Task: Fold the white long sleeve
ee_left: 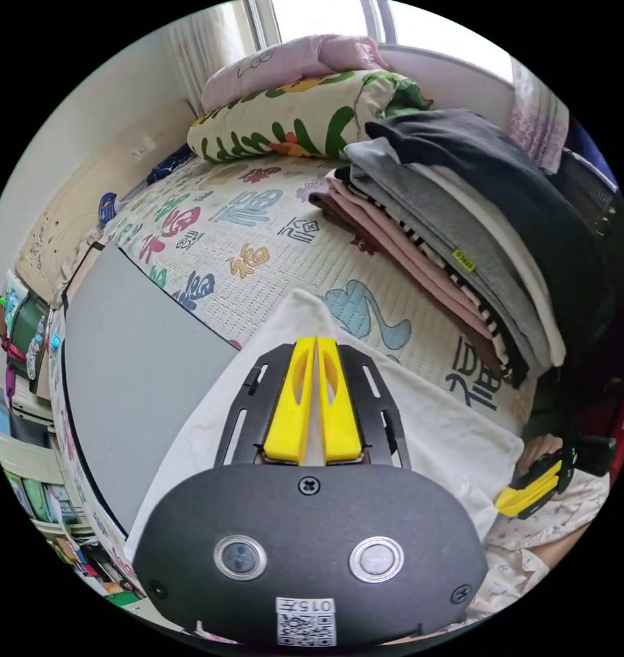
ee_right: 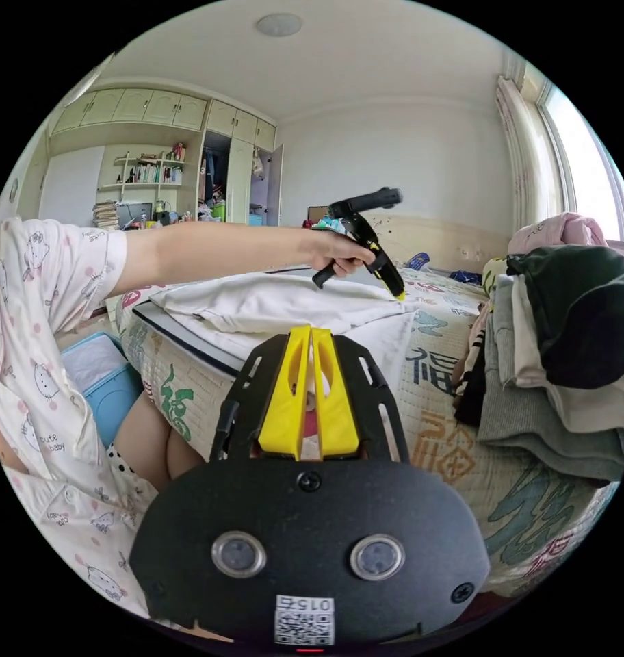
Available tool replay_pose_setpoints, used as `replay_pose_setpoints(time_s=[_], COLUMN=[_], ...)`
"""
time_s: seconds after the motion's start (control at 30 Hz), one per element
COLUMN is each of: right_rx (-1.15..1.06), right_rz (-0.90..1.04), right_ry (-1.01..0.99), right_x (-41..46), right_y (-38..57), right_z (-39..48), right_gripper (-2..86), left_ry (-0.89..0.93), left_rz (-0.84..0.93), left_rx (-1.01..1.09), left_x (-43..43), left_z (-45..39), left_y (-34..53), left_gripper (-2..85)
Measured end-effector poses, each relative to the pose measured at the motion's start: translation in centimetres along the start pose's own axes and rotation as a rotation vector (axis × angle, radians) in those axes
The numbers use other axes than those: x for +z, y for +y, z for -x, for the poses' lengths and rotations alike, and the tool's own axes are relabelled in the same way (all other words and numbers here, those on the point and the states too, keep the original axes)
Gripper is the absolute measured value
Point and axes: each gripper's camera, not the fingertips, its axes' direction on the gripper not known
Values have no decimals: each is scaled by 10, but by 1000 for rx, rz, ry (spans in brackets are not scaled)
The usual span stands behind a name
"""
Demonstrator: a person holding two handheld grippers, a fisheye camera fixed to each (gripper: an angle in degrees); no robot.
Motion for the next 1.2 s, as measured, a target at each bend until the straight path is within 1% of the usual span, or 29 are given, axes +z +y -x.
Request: replay_pose_setpoints(time_s=[0.1,0.2,0.3,0.4,0.47,0.53,0.6,0.67,0.77,0.9,1.0,1.07,1.13,1.2], right_rx=[11,10,26,27,67,99,129,157,157,128,127,162,204,217], right_rz=[-8,-6,-44,-66,-56,-32,-15,-10,15,0,-21,-59,-114,-143], right_ry=[-26,-27,8,46,94,146,161,147,170,247,234,258,291,318], right_x=[1,7,11,1,-10,-12,-10,-3,12,20,25,22,12,5], right_y=[9,17,20,26,36,46,56,63,64,66,70,74,78,79], right_z=[-1,0,-8,-20,-29,-33,-36,-39,-40,-36,-34,-35,-37,-36], right_gripper=[-9,-8,-4,30,78,99,103,99,79,33,9,3,0,-1], left_ry=[-62,-48,-52,-52,-15,-12,-12,18,11,28,14,-43,-70,-69], left_rz=[41,33,35,26,-24,-72,-94,-62,-32,-9,-8,-7,-42,-95], left_rx=[48,36,47,89,59,22,-16,-71,-131,-115,-75,-63,-59,-101], left_x=[27,37,43,42,37,37,45,72,112,158,186,206,215,221], left_z=[-10,-10,-15,-22,-16,-11,-8,-4,-3,-18,-37,-52,-62,-64], left_y=[-10,-10,-11,-10,-9,-9,-13,-21,-28,-29,-26,-22,-16,-7], left_gripper=[0,0,3,15,33,64,89,116,133,110,63,33,23,17])
